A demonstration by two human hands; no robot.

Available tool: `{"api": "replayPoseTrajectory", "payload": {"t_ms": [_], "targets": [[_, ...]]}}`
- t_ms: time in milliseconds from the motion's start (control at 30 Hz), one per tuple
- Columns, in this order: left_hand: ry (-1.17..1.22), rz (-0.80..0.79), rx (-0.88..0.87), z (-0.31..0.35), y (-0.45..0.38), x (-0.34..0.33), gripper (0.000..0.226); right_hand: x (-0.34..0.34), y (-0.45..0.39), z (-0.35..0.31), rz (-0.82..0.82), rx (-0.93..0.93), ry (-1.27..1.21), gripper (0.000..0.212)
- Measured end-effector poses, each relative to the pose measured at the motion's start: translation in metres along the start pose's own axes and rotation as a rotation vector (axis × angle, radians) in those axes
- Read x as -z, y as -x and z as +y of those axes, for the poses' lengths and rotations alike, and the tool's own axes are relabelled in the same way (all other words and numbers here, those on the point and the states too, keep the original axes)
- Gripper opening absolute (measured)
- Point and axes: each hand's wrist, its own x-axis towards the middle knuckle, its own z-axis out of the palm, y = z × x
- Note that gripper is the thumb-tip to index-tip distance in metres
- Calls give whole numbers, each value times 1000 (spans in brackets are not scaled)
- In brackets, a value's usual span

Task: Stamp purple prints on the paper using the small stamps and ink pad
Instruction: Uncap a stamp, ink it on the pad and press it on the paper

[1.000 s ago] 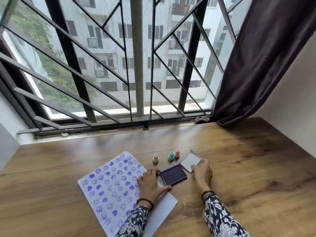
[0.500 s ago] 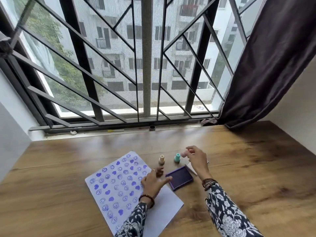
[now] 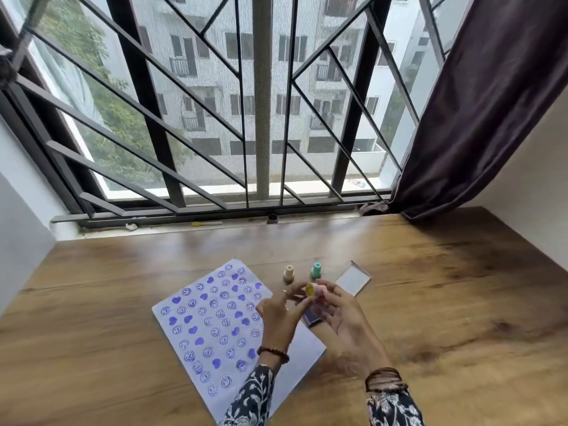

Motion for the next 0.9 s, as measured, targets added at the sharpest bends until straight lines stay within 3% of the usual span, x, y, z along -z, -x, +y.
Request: {"api": "replayPoseTrajectory", "payload": {"t_ms": [267, 467, 633, 767, 900], "targets": [[13, 27, 21, 7, 7, 5, 15, -5, 6, 8, -20, -2, -118, 19], [10, 25, 114, 0, 9, 4, 11, -12, 2, 17, 22, -68, -75, 23], [19, 10, 139, -7, 12, 5, 19, -7, -3, 20, 119, -132, -265, 28], [-4, 41, 202, -15, 8, 6, 19, 5, -7, 15, 202, -30, -21, 14], [-103, -18, 210, -22, 4, 3, 16, 17, -13, 10, 319, 126, 393, 8]]}}
